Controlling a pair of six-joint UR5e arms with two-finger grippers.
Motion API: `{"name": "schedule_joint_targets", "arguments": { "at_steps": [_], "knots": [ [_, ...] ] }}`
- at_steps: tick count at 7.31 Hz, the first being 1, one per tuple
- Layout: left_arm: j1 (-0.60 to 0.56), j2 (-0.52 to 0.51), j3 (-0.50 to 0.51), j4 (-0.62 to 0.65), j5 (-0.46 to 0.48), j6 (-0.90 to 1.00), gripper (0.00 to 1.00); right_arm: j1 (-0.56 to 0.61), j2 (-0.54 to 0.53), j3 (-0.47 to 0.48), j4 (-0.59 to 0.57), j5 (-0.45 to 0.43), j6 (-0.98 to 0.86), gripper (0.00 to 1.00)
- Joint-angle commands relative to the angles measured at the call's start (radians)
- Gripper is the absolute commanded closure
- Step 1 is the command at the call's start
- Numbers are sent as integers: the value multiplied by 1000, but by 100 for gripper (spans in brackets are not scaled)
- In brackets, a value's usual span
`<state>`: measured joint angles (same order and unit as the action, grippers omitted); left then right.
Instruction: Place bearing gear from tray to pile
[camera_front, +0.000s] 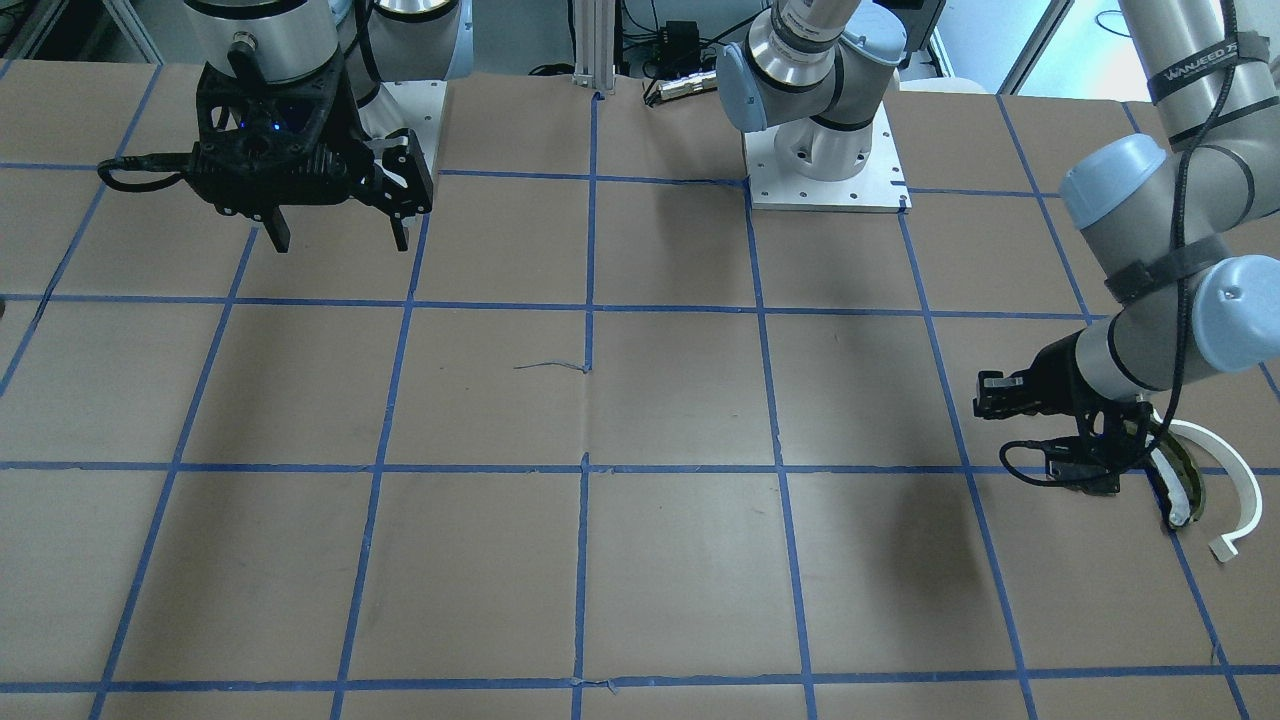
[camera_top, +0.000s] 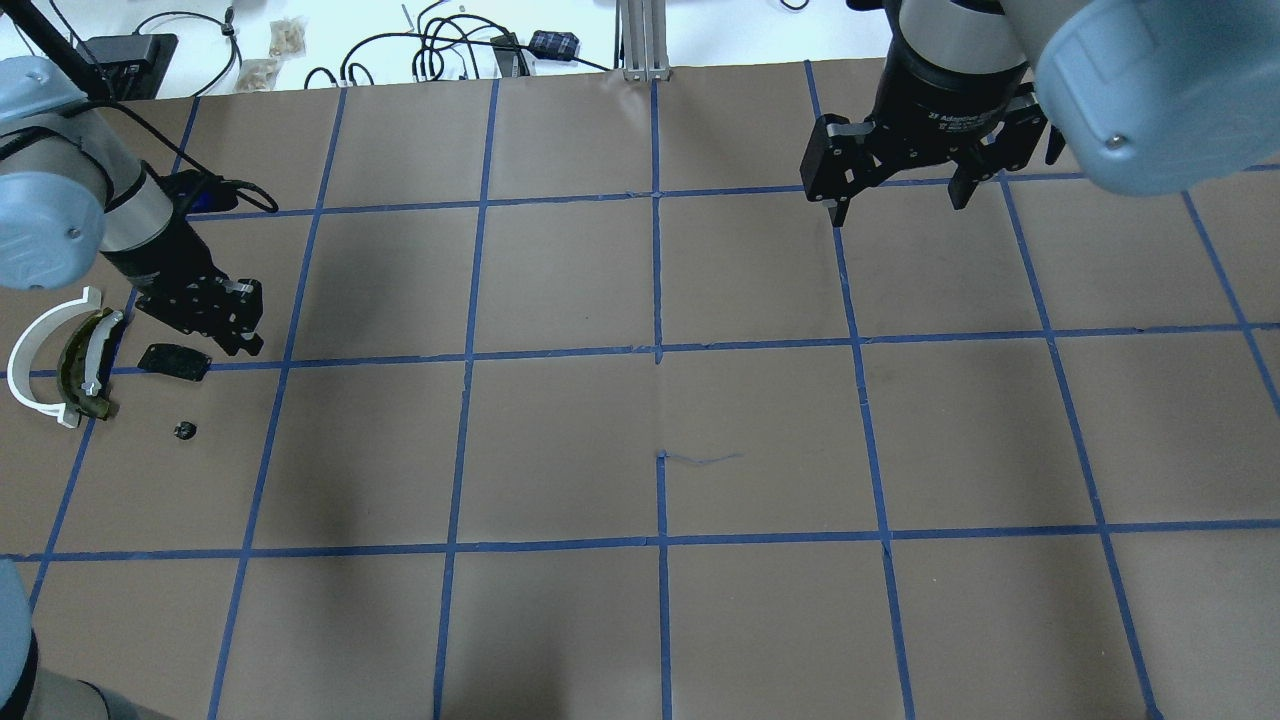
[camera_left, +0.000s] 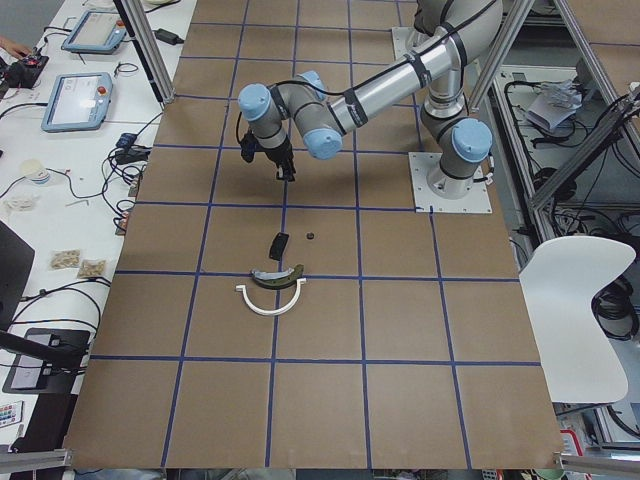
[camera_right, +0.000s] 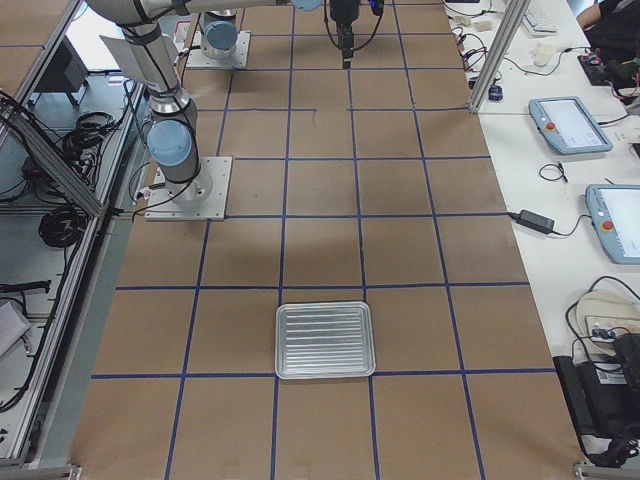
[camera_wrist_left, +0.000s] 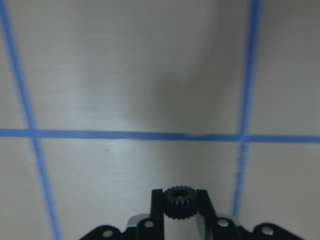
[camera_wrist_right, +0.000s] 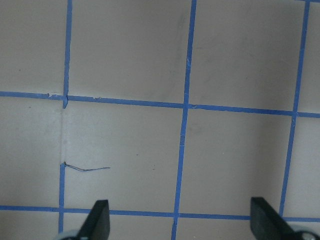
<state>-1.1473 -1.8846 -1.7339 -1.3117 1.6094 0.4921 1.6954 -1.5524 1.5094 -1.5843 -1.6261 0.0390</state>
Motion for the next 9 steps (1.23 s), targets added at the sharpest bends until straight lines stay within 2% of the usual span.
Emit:
{"name": "schedule_joint_targets", "arguments": {
  "at_steps": [1,2,4,6,7,8,9],
  "knots": [
    [52,-14,-86,104,44,37,100,1,0,0,3,0,4,0],
    [67,-34,-140,264,52,49,100,0,0,0,1,0,1,0],
    [119,-39,-191,310,47,45,99,1,0,0,3,0,4,0],
    [136,-34,-205,310,52,49,93,0,0,0,3,0,-1,0],
    [142,-31,-207,310,53,48,66,0,0,0,1,0,-1,0],
    [168,-37,-219,305,53,48,52,0,0,0,1,0,-2,0],
    [193,-33,-222,302,52,34,45,1,0,0,1,0,1,0]
  ]
}}
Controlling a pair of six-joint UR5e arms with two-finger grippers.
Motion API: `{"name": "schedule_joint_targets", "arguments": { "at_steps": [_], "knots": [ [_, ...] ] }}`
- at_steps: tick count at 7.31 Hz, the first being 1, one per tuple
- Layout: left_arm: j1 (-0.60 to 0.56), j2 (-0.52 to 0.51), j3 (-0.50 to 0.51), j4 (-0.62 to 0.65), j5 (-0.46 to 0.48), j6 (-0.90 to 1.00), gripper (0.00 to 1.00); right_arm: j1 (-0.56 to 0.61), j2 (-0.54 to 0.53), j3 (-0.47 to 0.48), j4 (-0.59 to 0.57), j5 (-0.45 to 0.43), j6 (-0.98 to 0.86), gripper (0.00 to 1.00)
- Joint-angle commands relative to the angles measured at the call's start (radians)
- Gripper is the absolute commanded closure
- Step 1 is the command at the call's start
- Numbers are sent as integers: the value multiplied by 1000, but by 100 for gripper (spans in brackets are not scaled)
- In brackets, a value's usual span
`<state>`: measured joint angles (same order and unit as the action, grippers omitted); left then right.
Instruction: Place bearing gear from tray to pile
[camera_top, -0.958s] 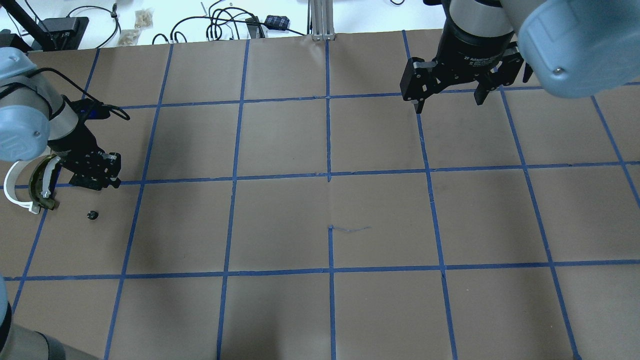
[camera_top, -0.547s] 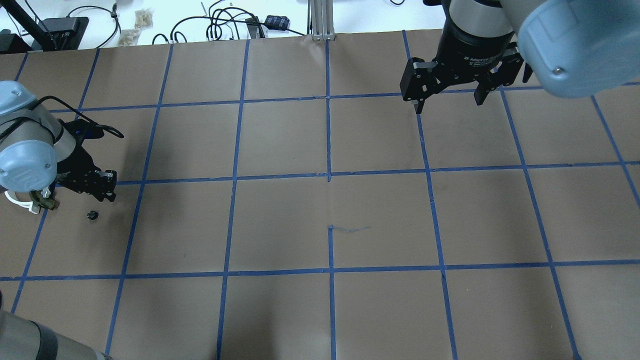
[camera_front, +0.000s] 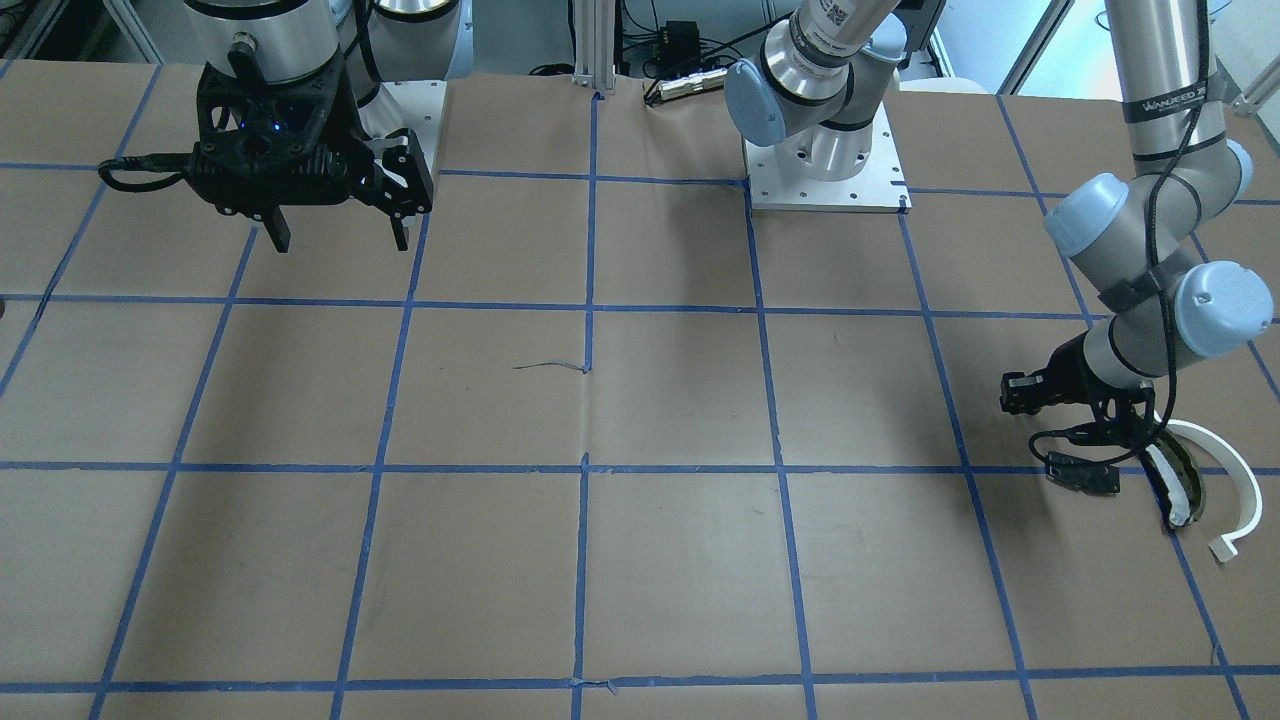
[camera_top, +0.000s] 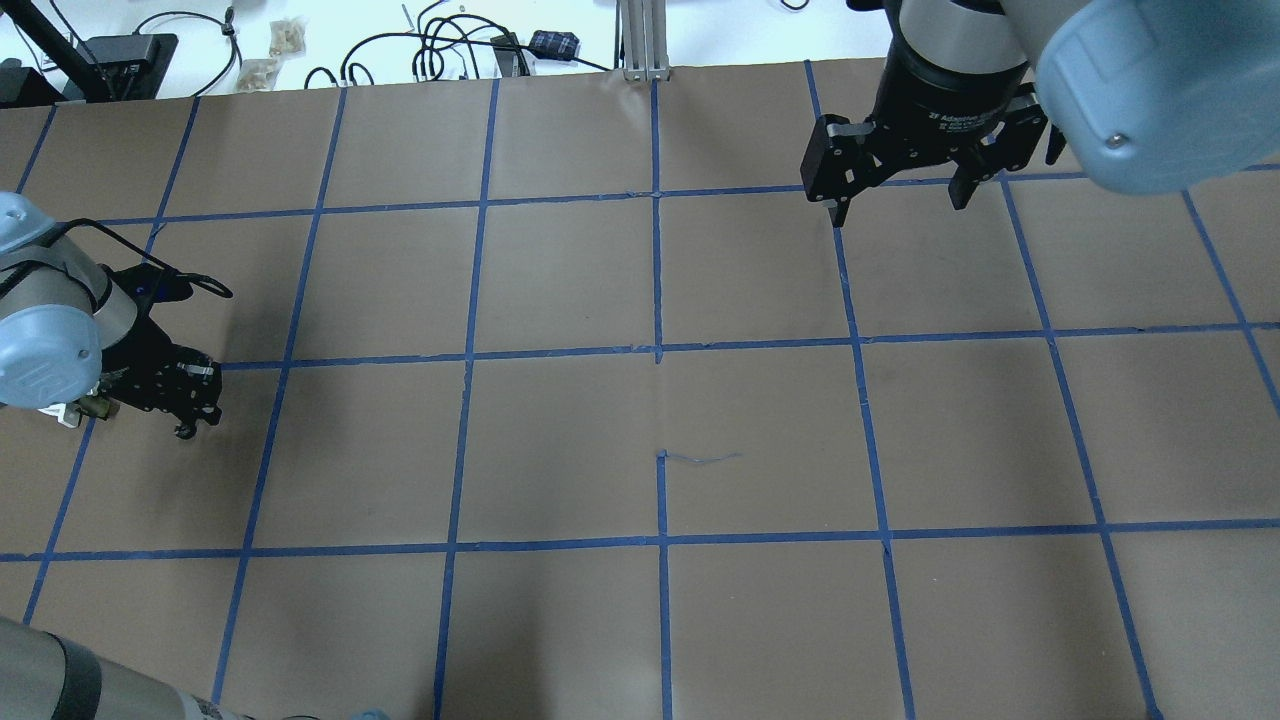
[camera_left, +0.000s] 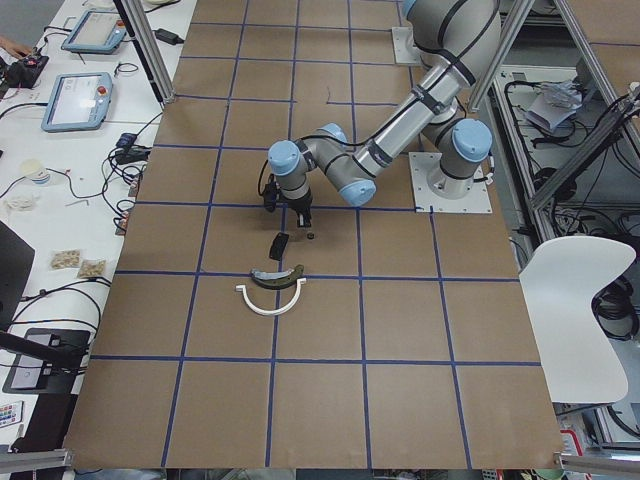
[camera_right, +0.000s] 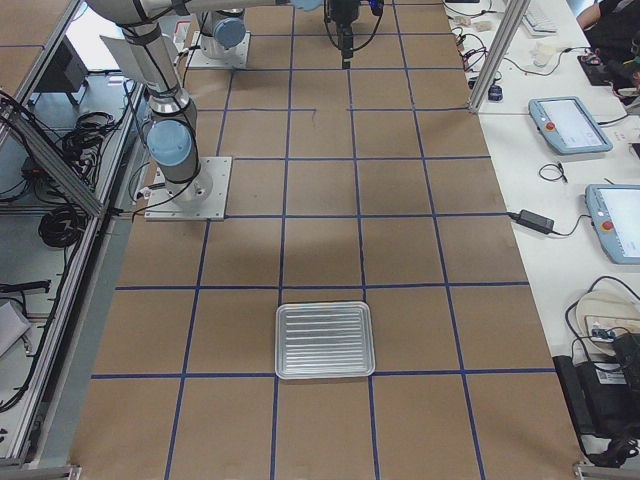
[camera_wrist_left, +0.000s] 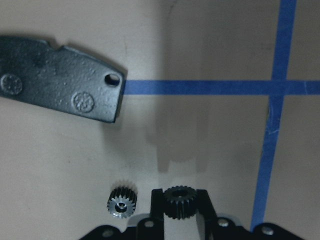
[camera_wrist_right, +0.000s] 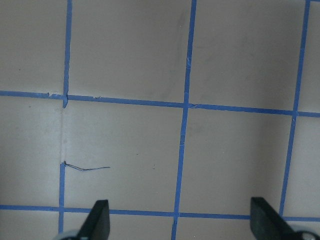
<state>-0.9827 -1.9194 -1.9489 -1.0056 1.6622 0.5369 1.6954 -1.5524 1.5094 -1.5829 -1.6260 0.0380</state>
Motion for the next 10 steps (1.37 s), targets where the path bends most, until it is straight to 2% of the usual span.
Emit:
{"name": "schedule_joint_targets", "arguments": {
  "at_steps": [1,2,3,4,5,6,7,8,9,10],
  "knots": [
    [21,2,-1,-7,-9,-26,41,0,0,0,1,0,3,0],
    [9,31,5,-24,-10,-50,37,1,0,0,1,0,3,0],
    [-52,75,34,-95,-13,-137,31,1,0,0,3,0,5,0],
    [-177,120,123,-243,-13,-299,30,1,0,2,6,0,5,0],
    [-294,147,263,-434,-19,-398,30,1,0,2,7,0,5,0],
    [-365,187,385,-631,-76,-447,30,3,0,2,9,0,5,0],
    [-404,247,466,-739,-152,-449,30,3,0,2,9,0,5,0],
    [-466,297,514,-792,-201,-449,30,3,0,2,4,0,3,0],
    [-534,328,513,-798,-190,-448,30,3,0,2,6,0,3,0],
    [-568,364,504,-798,-108,-448,30,3,0,2,6,0,5,0]
  ]
}}
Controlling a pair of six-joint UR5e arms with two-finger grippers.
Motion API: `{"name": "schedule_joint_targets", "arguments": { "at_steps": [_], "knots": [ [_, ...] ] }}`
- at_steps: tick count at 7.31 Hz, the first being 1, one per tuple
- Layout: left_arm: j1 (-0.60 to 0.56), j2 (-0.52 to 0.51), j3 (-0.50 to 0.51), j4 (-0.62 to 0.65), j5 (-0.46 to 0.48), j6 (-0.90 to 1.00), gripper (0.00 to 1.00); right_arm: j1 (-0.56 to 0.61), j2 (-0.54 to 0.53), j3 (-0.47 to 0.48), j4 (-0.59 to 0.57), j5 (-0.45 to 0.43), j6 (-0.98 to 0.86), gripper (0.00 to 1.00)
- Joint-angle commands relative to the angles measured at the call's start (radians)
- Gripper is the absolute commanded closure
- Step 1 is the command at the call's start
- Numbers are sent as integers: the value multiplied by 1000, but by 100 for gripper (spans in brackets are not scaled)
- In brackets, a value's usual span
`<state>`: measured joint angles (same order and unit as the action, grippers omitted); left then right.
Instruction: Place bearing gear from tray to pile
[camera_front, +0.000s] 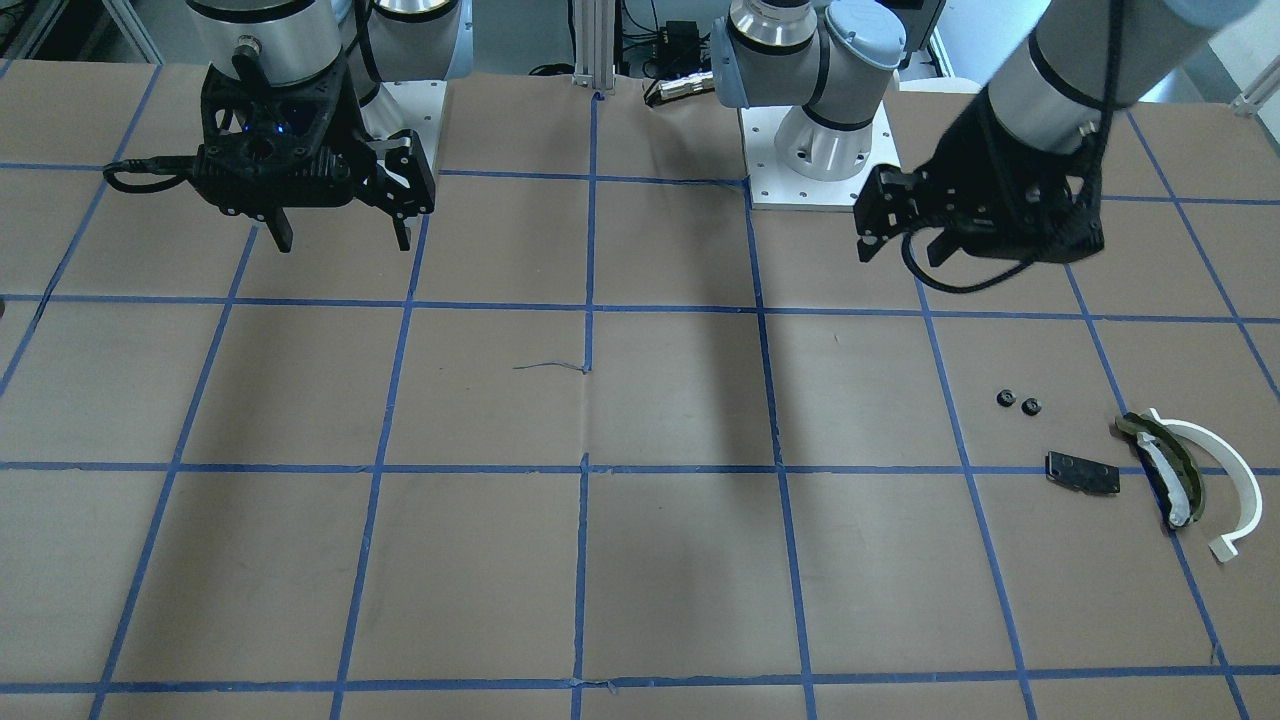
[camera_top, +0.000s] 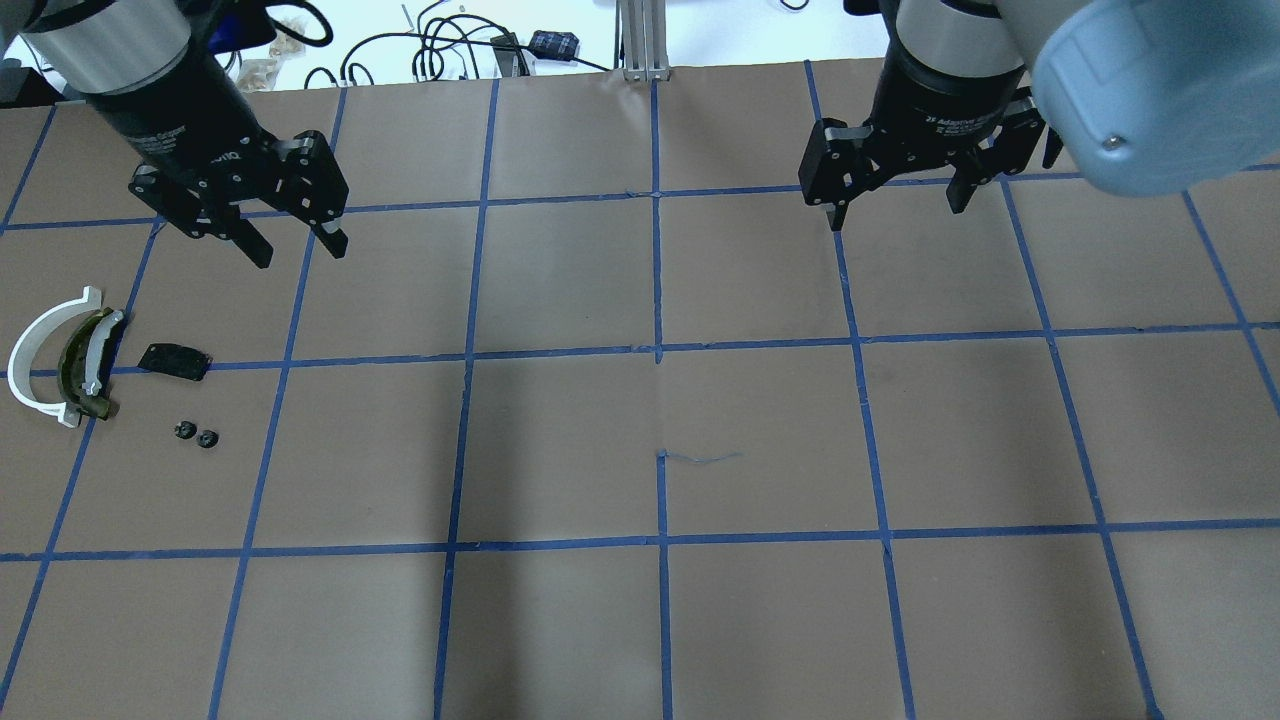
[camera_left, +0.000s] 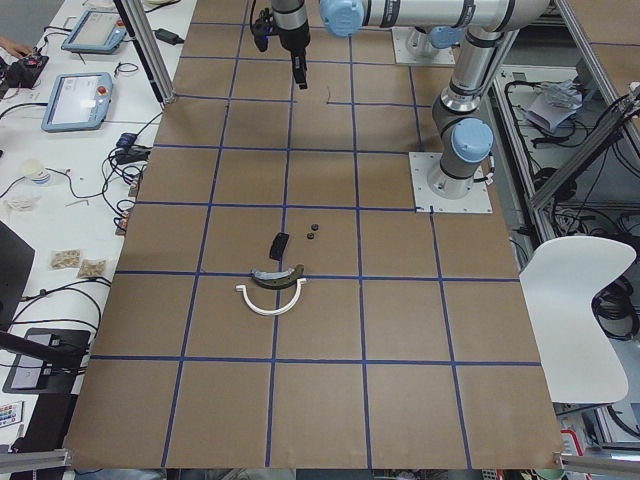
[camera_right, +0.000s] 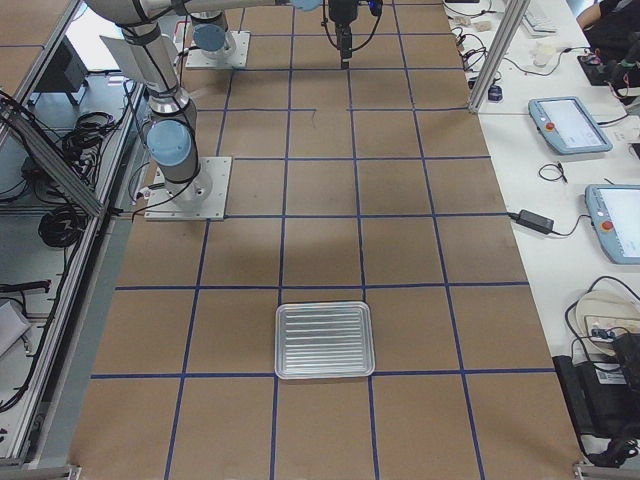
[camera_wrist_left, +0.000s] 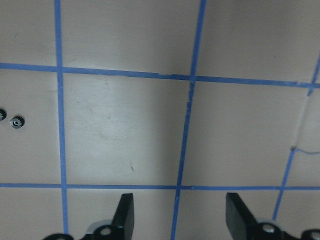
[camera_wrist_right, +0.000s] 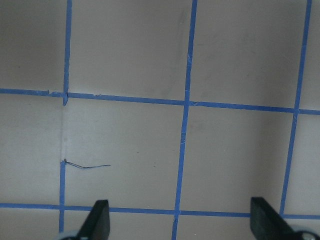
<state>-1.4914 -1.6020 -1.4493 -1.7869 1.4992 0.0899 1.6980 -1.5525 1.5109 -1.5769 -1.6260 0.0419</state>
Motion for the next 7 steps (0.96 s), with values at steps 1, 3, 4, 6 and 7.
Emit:
{"name": "schedule_joint_targets", "arguments": {
  "at_steps": [1,3,4,6,7],
  "knots": [
    [-55,68,-6,-17,103,7,30,0,0,0,0,0,1,0],
    [39,38,-34,184,90,-5,30,0,0,0,0,0,1,0],
    [61,31,-48,181,81,-42,28,0,0,0,2,0,1,0],
    [62,28,-65,190,-18,-105,6,2,0,0,2,2,1,0],
    [60,36,-68,192,-25,-107,3,2,0,0,2,0,1,0]
  ]
}}
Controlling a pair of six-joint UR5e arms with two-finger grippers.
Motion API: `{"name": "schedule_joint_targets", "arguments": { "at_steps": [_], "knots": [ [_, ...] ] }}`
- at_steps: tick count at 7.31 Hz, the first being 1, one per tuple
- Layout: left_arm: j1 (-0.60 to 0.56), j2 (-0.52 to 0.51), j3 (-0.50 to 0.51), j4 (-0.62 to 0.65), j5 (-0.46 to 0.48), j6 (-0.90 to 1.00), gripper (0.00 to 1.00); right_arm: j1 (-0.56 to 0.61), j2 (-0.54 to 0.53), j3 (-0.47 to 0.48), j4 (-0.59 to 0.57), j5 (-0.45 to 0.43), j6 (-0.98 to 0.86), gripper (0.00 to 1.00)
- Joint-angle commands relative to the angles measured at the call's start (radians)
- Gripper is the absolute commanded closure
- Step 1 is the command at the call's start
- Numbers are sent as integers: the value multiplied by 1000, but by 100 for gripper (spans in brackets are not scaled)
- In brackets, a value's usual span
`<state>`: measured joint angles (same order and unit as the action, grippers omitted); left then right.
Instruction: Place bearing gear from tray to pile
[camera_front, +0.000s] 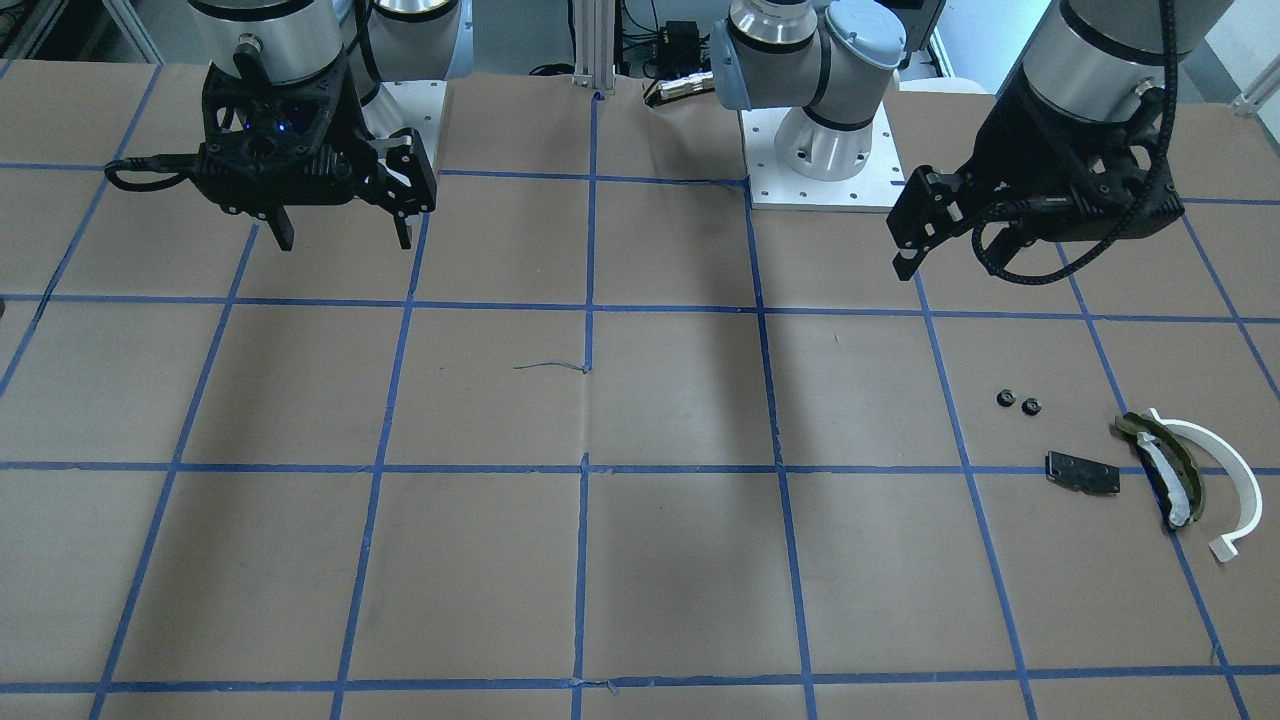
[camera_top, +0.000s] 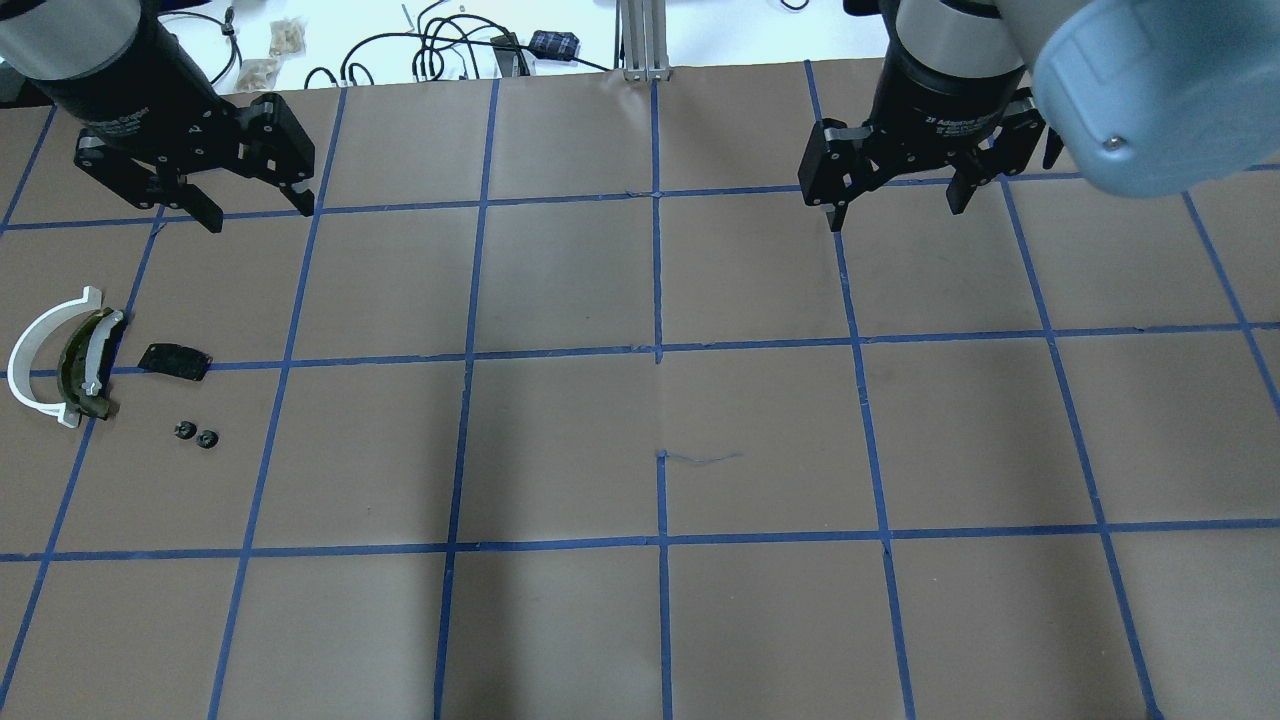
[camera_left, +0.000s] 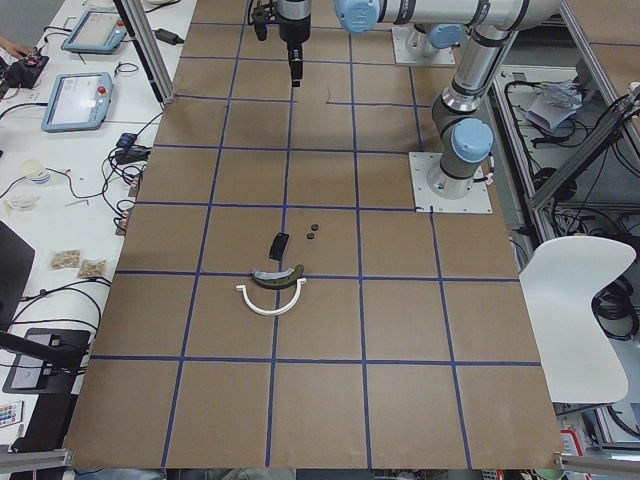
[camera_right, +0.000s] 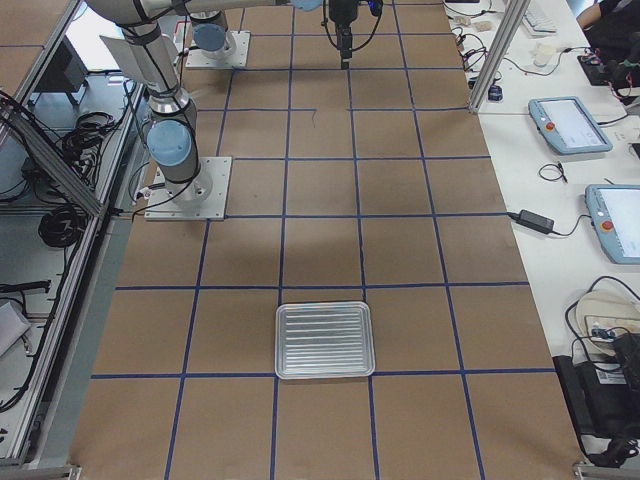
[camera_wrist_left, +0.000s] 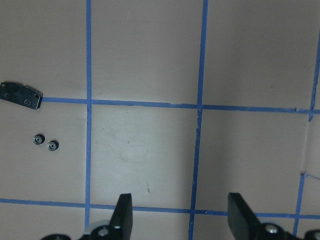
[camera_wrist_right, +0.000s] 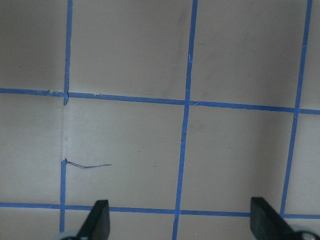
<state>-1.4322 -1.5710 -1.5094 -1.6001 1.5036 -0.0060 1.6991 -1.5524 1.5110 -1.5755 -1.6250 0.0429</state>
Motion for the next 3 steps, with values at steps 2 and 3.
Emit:
{"name": "schedule_joint_targets", "arguments": {
  "at_steps": [2,3],
  "knots": [
    [1,6,-6,18,-19,4,0,1,0,0,0,0,0,0],
    [1,-3,-6,23,18,12,0,1,0,0,2,0,0,0]
  ]
}}
